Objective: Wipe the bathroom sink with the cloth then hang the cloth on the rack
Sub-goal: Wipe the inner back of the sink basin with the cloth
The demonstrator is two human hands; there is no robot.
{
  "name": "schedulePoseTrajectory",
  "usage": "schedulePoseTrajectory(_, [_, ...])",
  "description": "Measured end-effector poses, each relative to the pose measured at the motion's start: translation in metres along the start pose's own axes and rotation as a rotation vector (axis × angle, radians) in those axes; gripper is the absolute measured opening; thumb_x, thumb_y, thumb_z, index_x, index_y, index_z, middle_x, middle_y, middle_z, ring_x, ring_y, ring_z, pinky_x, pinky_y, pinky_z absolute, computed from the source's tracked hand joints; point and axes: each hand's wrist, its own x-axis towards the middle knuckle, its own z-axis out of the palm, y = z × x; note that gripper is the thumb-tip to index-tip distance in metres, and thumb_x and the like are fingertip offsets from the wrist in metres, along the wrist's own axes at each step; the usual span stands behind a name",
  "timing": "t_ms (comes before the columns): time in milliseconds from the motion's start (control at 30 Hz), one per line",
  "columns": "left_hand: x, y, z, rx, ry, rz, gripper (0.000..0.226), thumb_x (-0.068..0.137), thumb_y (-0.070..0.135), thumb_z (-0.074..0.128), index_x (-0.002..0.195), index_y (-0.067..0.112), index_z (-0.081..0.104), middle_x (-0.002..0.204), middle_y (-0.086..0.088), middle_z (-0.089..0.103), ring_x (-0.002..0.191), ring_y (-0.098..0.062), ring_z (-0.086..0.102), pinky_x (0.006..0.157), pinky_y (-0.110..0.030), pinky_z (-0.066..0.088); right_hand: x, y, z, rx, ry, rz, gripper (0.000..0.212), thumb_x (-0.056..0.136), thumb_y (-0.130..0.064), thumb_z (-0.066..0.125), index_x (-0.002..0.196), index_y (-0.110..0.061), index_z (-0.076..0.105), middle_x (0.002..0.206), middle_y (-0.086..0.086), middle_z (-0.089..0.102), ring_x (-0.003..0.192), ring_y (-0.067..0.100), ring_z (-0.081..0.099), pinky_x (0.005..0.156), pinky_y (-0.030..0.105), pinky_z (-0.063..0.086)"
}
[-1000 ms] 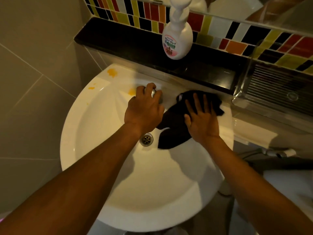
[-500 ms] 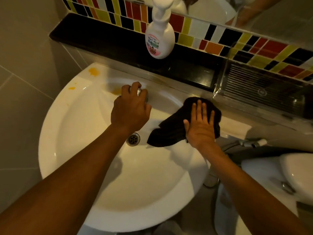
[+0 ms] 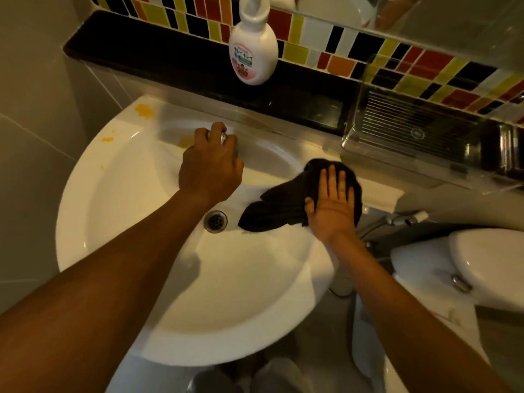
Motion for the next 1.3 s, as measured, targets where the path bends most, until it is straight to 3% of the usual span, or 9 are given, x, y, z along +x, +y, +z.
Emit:
schedulePoseTrajectory(133, [0.001,0.0,-0.001,-0.009,-0.005,-0.015,0.039,0.088,0.03,0.047,0.119,0.008,0.052,0.137,-0.014,0.044,0.115,-0.038,0.046,0.072,-0.041,0.05,-0.095,-0.008,0.016,0.17,0.036,0.162,0.065,0.097,-0.043,0.027,0.153,-0.014,0.009,0.162,0.006,0.001,0.148,0.025,-0.008,0.116,0.045,0.018])
schedulePoseTrajectory(233, [0.001,0.001,-0.003,-0.012,-0.01,-0.021,0.038,0.088,0.031,0.046,0.119,0.009,0.053,0.137,-0.014,0.044,0.115,-0.037,0.046,0.073,-0.04,0.049,-0.142,-0.024,0.033,0.14,0.067,0.181,0.065,0.094,-0.043,0.026,0.15,-0.01,0.022,0.159,0.012,0.013,0.147,0.032,0.001,0.113,0.042,0.018])
schedulePoseTrajectory(367, [0.0,0.001,-0.003,0.001,-0.019,-0.017,0.038,0.088,0.03,0.046,0.121,0.009,0.052,0.139,-0.014,0.043,0.116,-0.037,0.045,0.074,-0.038,0.048,-0.123,-0.025,0.035,-0.013,0.026,0.181,0.069,0.092,-0.047,0.026,0.152,-0.014,0.014,0.16,0.016,0.01,0.146,0.037,0.0,0.116,0.053,0.016])
schedulePoseTrajectory(600, [-0.004,0.014,-0.004,-0.039,-0.017,-0.005,0.039,0.088,0.03,0.047,0.121,0.01,0.052,0.14,-0.013,0.043,0.117,-0.036,0.045,0.073,-0.038,0.048,-0.015,0.0,-0.006,-0.166,0.016,-0.108,0.061,0.096,-0.036,0.027,0.153,-0.026,0.006,0.162,0.006,0.005,0.149,0.026,-0.001,0.119,0.051,-0.004])
schedulePoseTrajectory(733, [-0.009,0.022,-0.007,-0.049,-0.026,0.054,0.039,0.086,0.029,0.045,0.12,0.01,0.053,0.14,-0.013,0.044,0.116,-0.035,0.046,0.071,-0.036,0.05,0.031,0.001,-0.018,-0.214,0.068,-0.201,0.059,0.099,-0.035,0.027,0.152,-0.02,0.005,0.162,0.006,0.005,0.149,0.022,-0.001,0.121,0.045,0.002])
schedulePoseTrajectory(800, [0.01,-0.01,-0.002,0.043,0.012,-0.074,0.04,0.086,0.029,0.045,0.12,0.011,0.053,0.141,-0.012,0.044,0.117,-0.035,0.046,0.071,-0.035,0.051,0.1,-0.049,-0.001,-0.204,-0.003,-0.428,0.058,0.099,-0.039,0.021,0.152,-0.017,0.011,0.16,0.009,0.013,0.149,0.024,0.006,0.121,0.044,0.007])
schedulePoseTrajectory(867, [0.012,-0.012,-0.008,0.028,0.025,-0.093,0.04,0.086,0.03,0.045,0.121,0.011,0.053,0.141,-0.012,0.044,0.117,-0.034,0.046,0.071,-0.036,0.053,0.109,-0.059,-0.002,-0.252,-0.003,-0.507,0.059,0.098,-0.04,0.015,0.151,-0.015,0.012,0.159,0.01,0.018,0.148,0.027,0.011,0.121,0.043,0.01])
schedulePoseTrajectory(1100, [0.004,-0.001,-0.001,-0.026,0.0,-0.057,0.042,0.083,0.033,0.043,0.119,0.016,0.056,0.141,-0.01,0.045,0.118,-0.032,0.047,0.073,-0.037,0.055,0.117,-0.1,0.005,-0.355,0.013,-0.71,0.059,0.096,-0.037,0.013,0.152,-0.017,0.011,0.161,0.004,0.01,0.149,0.023,0.003,0.121,0.043,0.002])
schedulePoseTrajectory(1300, [0.004,0.001,0.003,-0.044,0.013,-0.059,0.039,0.086,0.036,0.043,0.117,0.017,0.058,0.139,-0.008,0.048,0.118,-0.031,0.049,0.073,-0.039,0.057,0.113,-0.117,0.025,-0.341,0.049,-0.618,0.062,0.096,-0.04,0.031,0.152,-0.019,0.014,0.161,0.004,0.012,0.149,0.026,0.004,0.12,0.048,0.004])
